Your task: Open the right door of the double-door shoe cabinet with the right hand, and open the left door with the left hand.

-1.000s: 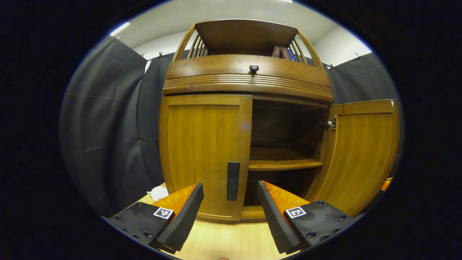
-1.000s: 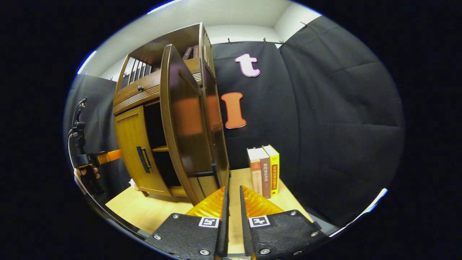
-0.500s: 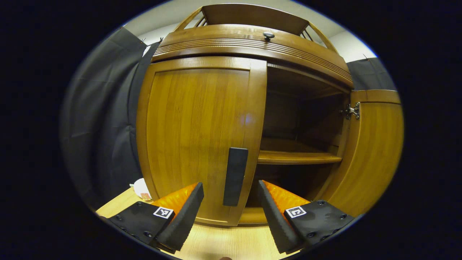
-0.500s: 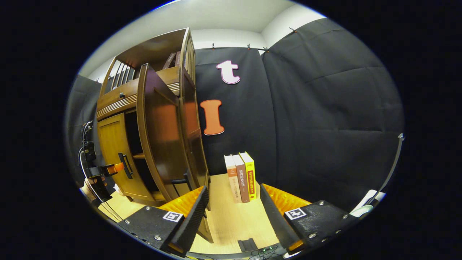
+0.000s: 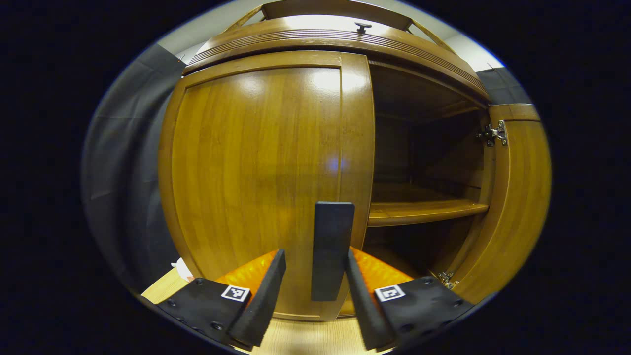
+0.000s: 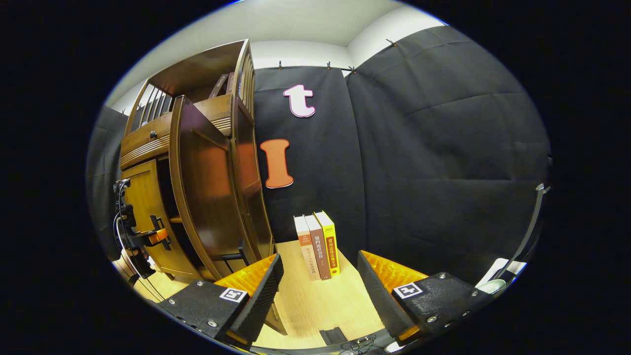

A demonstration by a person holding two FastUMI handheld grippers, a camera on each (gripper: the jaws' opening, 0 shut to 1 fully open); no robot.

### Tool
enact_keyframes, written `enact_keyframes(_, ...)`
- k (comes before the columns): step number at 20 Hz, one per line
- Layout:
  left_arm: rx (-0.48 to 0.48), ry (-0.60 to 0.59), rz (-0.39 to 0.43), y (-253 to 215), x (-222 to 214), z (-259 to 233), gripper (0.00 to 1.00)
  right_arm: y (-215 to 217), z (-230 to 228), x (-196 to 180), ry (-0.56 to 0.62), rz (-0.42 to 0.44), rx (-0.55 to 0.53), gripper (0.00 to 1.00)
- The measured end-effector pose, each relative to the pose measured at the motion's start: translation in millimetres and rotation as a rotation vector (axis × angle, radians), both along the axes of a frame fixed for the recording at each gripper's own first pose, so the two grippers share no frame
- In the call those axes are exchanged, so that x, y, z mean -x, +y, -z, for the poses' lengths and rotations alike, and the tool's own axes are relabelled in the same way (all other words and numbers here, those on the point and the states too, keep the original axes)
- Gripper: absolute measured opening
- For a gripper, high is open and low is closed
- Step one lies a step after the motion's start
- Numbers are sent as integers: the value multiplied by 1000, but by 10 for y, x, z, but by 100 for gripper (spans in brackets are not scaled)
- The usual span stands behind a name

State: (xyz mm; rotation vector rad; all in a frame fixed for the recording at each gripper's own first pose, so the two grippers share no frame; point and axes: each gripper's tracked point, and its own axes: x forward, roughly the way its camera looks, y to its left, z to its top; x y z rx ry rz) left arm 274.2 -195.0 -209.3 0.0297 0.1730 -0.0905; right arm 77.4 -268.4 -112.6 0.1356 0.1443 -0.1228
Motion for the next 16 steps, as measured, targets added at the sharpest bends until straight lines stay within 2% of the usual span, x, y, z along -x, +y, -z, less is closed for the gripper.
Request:
enact_keyframes(5,-5,-17,40,-96,-18,5,40,-28,-101,13,-7,22,-5,99)
enact_keyframes(9,25,-20,53,-88,68,5,36,55,-181,13,-21,25,-2,100)
enact_keyframes(10,15,-22,63,-90,117,-6,29,83,-201,26,-24,24,3,100)
enact_keyframes(11,2,-19,74,-65,186,0,27,122,-210,37,-26,18,6,100)
enact_keyframes(13,11,-15,97,-43,328,-31,31,211,-238,72,-30,10,11,100)
enact_keyframes(16,11,-4,125,55,570,-57,29,313,-337,143,-50,10,34,100)
